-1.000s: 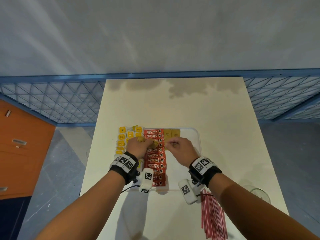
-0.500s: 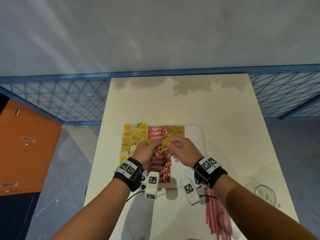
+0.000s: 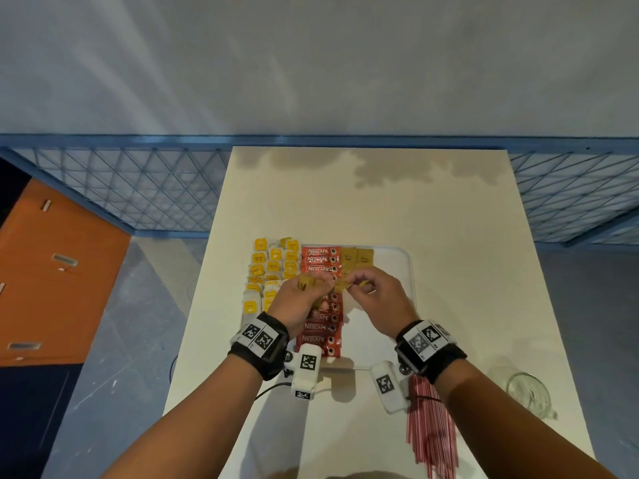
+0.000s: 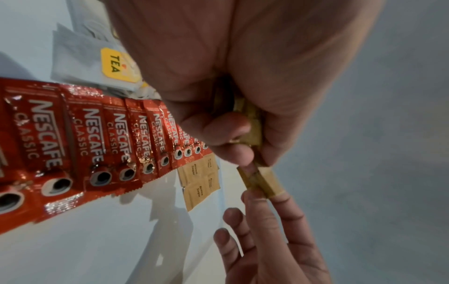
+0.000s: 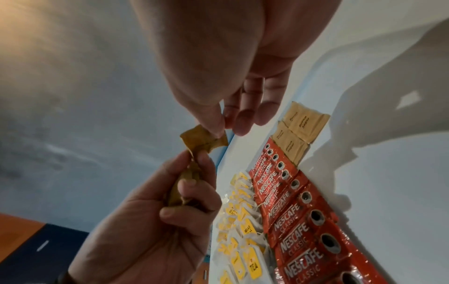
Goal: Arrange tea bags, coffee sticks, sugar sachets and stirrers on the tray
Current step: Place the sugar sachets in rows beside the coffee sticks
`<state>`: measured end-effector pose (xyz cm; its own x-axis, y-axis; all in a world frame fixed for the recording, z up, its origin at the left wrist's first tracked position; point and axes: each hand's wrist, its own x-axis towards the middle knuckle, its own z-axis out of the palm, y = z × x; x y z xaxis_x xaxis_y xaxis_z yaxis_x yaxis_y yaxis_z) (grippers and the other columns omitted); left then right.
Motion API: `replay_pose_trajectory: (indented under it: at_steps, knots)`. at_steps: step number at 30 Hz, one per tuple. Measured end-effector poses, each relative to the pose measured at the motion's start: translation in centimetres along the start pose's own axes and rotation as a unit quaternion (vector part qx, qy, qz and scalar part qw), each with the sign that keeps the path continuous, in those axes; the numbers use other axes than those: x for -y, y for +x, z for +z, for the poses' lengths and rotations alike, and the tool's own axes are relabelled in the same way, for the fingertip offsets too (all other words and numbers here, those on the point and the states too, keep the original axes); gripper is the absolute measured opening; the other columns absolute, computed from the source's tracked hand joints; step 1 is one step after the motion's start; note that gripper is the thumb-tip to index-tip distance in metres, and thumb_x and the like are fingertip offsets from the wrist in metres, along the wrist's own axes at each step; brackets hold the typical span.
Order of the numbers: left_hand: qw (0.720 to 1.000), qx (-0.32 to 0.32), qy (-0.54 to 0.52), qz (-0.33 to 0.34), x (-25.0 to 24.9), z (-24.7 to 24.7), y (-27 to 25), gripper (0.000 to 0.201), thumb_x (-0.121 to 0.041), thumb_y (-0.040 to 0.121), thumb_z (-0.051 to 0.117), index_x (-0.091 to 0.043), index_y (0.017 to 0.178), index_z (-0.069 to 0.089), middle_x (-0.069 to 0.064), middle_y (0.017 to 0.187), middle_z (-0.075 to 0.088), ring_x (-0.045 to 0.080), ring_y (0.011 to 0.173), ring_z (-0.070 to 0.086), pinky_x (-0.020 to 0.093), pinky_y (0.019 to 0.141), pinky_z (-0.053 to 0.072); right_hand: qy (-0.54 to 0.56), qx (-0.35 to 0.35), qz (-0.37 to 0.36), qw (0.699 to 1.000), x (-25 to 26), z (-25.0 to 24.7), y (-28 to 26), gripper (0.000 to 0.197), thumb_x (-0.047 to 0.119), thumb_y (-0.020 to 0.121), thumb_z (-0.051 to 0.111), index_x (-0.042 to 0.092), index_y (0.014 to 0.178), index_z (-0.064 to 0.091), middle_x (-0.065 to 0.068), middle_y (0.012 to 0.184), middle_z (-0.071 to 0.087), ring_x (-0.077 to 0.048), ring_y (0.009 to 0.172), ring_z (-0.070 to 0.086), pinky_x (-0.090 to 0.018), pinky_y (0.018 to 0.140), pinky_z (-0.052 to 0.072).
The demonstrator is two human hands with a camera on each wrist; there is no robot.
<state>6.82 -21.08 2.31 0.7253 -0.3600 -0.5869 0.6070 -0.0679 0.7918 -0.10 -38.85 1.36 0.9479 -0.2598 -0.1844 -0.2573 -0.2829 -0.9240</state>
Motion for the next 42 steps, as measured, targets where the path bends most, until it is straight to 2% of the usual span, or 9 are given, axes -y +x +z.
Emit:
replay_pose_trajectory:
  at_steps: [8,12,16,19,22,26,30,36,42]
  knots:
    - [0.998,-0.003,0.039,0.045,0.3,-0.1,-0.5,0.018,-0.011,0.091,0.072,-0.014,0.108,0.073,-0.004,0.061,0.065,0.011,0.052,0.054,0.02,0.043,0.038,0.08,0.051,0.094,0.991,0.2,-0.3,-0.7,0.024,0.021,0.106,0.049,0.027,0.123,0.064,0.002,0.097,0.07,-0.008,0.077,0.066,-0.023,0.068,0.05]
    - [0.993,-0.006,0.103,0.056,0.7,-0.2,-0.5,0.01,-0.011,0.09,0.073,-0.018,0.098,0.073,0.0,0.062,0.066,0.015,0.051,0.055,0.025,0.049,0.042,0.106,0.058,0.111,0.986,0.3,-0.2,-0.7,0.026,0.023,0.105,0.053,0.022,0.129,0.064,0.001,0.097,0.07,-0.009,0.076,0.066,-0.025,0.068,0.053]
    - [0.97,0.058,0.226,0.07,0.7,-0.4,-0.6,0.01,-0.014,0.09,0.073,-0.017,0.1,0.074,-0.004,0.068,0.07,0.008,0.054,0.058,0.02,0.053,0.045,0.061,0.083,0.076,0.992,-0.4,-0.1,-0.3,0.029,0.016,0.1,0.064,0.021,0.128,0.068,0.004,0.107,0.069,-0.003,0.083,0.067,-0.02,0.067,0.054]
    - [0.963,0.045,0.251,0.084,0.8,-0.4,-0.4,0.012,-0.012,0.088,0.074,-0.016,0.1,0.074,0.003,0.072,0.071,0.008,0.057,0.06,0.022,0.056,0.048,0.021,0.113,0.055,0.992,-0.9,-0.4,-0.4,0.03,0.015,0.098,0.065,0.021,0.127,0.07,0.012,0.093,0.066,0.002,0.077,0.06,-0.016,0.075,0.051]
    - [0.972,0.027,0.219,0.085,0.9,-0.4,-0.2,0.014,-0.007,0.086,0.075,-0.012,0.098,0.072,0.017,0.083,0.074,0.019,0.066,0.066,0.032,0.064,0.059,-0.037,0.153,0.058,0.986,-1.7,-0.5,-0.7,0.025,0.018,0.096,0.065,0.025,0.118,0.076,0.014,0.1,0.072,-0.003,0.091,0.065,-0.024,0.088,0.053]
    - [0.979,0.021,0.188,0.076,1.7,-0.4,0.0,0.013,-0.009,0.086,0.076,-0.013,0.098,0.071,0.008,0.076,0.073,0.019,0.066,0.067,0.034,0.066,0.059,-0.083,0.17,0.06,0.98,-2.2,-0.2,-1.0,0.014,0.024,0.092,0.067,0.025,0.097,0.081,0.012,0.09,0.075,-0.005,0.086,0.066,-0.024,0.08,0.052]
    - [0.994,-0.014,0.108,0.034,2.0,-0.4,0.0,0.013,-0.016,0.091,0.073,-0.011,0.103,0.07,0.01,0.073,0.069,0.015,0.057,0.06,0.024,0.051,0.049,-0.107,0.098,0.101,0.984,-3.2,-0.2,-0.2,0.01,0.026,0.09,0.07,0.029,0.086,0.078,0.013,0.085,0.075,-0.006,0.083,0.069,-0.03,0.081,0.056]
    - [0.987,-0.011,-0.141,-0.083,1.9,-1.1,-0.1,0.024,-0.013,0.096,0.064,-0.005,0.118,0.062,0.012,0.094,0.071,0.02,0.076,0.067,0.023,0.056,0.057,-0.171,0.034,0.227,0.958,-4.1,0.5,1.0,0.023,0.036,0.089,0.064,0.021,0.077,0.076,0.008,0.085,0.076,-0.019,0.077,0.072,-0.037,0.075,0.062]
    - [0.978,0.003,-0.188,-0.089,2.6,-1.7,-0.5,0.038,0.012,0.089,0.056,-0.003,0.125,0.058,0.015,0.106,0.071,0.028,0.088,0.07,0.03,0.069,0.063,-0.182,0.009,0.227,0.957,-3.8,1.6,1.4,0.033,0.03,0.096,0.061,0.01,0.074,0.076,0.01,0.077,0.073,-0.011,0.065,0.066,-0.022,0.058,0.049]
